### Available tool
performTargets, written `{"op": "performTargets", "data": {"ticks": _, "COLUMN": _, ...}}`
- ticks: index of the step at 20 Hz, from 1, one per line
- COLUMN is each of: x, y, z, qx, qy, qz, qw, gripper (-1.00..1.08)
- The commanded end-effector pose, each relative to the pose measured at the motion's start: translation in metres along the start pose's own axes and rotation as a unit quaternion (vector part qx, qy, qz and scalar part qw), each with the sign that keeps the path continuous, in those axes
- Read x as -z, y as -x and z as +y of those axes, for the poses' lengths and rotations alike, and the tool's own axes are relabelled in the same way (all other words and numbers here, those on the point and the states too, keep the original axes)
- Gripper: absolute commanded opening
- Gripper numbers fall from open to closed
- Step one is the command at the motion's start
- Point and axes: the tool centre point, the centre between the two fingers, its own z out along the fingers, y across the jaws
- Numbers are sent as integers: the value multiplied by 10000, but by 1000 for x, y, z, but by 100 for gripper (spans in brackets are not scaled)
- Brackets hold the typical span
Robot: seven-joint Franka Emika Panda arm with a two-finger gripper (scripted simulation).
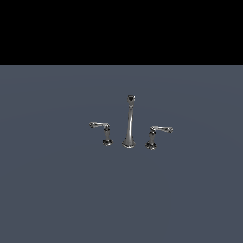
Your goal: Turn on the faucet by rotating a designated handle.
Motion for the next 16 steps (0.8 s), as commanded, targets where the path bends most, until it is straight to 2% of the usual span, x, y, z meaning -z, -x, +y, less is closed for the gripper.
{"op": "performTargets", "data": {"ticks": 1, "x": 0, "y": 0, "z": 0, "qx": 0, "qy": 0, "qz": 0, "qw": 10000, "gripper": -100}}
{"op": "performTargets", "data": {"ticks": 8, "x": -6, "y": -2, "z": -5, "qx": -134, "qy": 0, "qz": -3, "qw": 9999, "gripper": -100}}
{"op": "performTargets", "data": {"ticks": 16, "x": -30, "y": -10, "z": -22, "qx": -619, "qy": -1, "qz": -14, "qw": 9981, "gripper": -100}}
